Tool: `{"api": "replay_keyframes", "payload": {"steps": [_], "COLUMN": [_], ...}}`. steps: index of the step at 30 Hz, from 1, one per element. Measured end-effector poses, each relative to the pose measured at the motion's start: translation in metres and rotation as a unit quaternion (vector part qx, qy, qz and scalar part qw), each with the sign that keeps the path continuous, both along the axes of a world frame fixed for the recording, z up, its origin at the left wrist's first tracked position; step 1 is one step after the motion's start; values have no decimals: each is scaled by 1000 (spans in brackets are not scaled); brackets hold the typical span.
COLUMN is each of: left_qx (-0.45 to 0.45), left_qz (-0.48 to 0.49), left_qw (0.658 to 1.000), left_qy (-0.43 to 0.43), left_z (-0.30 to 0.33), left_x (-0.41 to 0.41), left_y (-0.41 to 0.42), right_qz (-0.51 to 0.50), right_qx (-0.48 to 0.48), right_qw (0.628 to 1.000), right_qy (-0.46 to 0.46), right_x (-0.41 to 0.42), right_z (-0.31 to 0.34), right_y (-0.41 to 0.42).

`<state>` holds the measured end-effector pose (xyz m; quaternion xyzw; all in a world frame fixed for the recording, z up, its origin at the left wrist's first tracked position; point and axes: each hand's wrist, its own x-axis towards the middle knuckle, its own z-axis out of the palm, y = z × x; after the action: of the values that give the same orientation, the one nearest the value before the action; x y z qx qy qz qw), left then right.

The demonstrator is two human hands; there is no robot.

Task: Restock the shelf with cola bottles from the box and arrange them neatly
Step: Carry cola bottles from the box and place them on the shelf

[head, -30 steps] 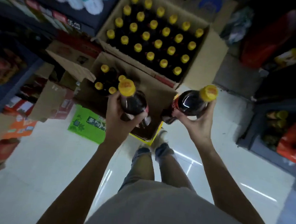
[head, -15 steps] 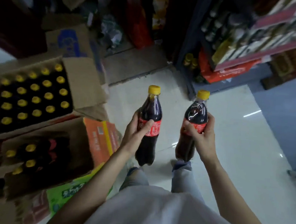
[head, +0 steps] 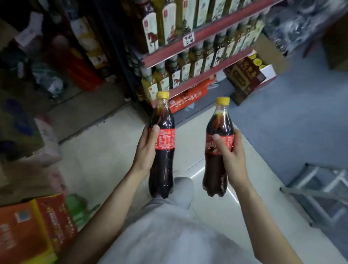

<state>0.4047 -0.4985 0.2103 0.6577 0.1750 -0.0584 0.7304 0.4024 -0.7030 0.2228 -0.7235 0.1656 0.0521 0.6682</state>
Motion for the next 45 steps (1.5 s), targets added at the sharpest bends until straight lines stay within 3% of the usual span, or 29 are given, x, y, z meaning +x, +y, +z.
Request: {"api": "replay_keyframes", "payload": {"steps": [12, 16, 20, 26, 33, 38, 42, 45], "left_qx": [28, 59, 70, 89, 169, 283, 381, 373], "left_qz": [-66, -77, -37, 53, 189, 302, 351, 378], "left_qw": [995, 992, 988, 971, 913, 829, 782, 789], "left_qy": [-62, -86, -131, -216, -320, -377, -347, -310], "left_z": [31, 57, 89, 152, 245, 288, 296, 294], "left_x": [202, 259, 315, 398, 492, 565, 620, 659], "left_y": [-161, -207, -248, -295, -347, -360, -354, -336], "right_qz": [86, 112, 149, 217, 288, 293, 282, 280], "right_qx": [58, 34, 31, 103, 112, 91, 98, 62], "right_qw": [994, 992, 985, 963, 928, 897, 877, 870], "right_qy": [-34, -56, -77, -123, -210, -318, -376, -401], "right_x": [224, 291, 362, 473, 588, 658, 714, 753], "right_z": [29, 55, 84, 143, 233, 280, 291, 288], "right_y": [-156, -195, -229, -278, -314, -305, -287, -265]}}
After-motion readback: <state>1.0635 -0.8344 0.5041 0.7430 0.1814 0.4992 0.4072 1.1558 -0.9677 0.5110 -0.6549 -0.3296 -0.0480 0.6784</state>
